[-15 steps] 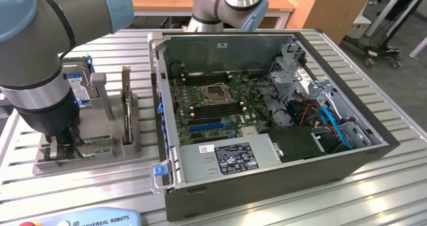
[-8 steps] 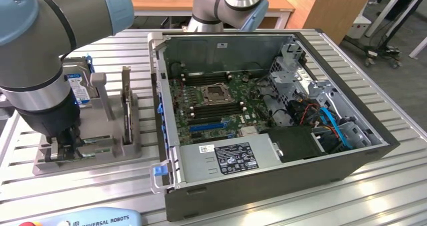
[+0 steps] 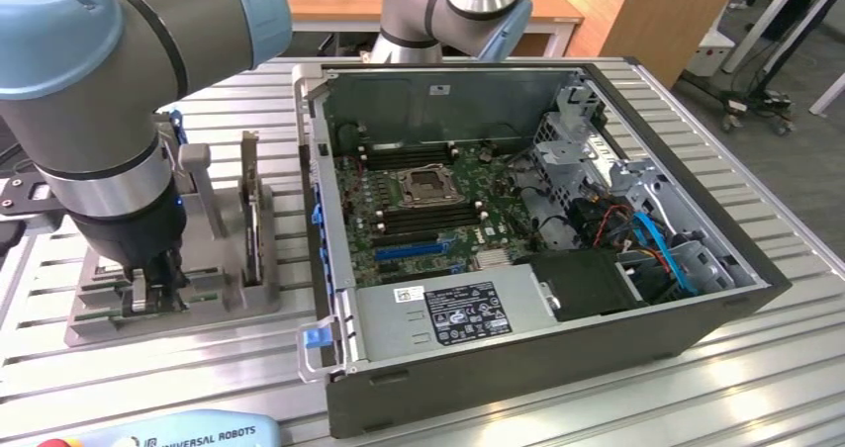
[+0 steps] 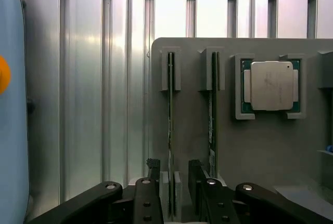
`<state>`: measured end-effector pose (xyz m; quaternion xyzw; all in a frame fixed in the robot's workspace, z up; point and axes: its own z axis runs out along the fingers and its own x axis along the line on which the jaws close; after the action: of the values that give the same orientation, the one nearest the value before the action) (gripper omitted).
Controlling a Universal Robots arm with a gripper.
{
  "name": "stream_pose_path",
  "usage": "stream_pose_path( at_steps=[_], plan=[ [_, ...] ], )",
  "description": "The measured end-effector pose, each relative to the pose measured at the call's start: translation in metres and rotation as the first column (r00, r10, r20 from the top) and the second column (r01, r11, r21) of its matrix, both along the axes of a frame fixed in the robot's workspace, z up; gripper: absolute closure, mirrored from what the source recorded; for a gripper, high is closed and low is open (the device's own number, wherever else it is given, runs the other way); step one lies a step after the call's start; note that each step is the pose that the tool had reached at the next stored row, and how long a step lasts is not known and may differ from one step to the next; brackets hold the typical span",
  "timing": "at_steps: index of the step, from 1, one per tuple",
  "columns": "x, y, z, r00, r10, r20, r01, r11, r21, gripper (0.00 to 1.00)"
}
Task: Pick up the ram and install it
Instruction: 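Pick up the ram and move it above insertion slot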
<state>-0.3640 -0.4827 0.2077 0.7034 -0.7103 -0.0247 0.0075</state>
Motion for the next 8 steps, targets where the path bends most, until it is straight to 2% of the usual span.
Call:
stream_pose_path(
  at_steps=[8],
  plan=[
    [-0.0031,0.0000,-0.0002,1.0000,0.000,0.0012,0.000,1.0000,0.0001,0.65]
  ],
)
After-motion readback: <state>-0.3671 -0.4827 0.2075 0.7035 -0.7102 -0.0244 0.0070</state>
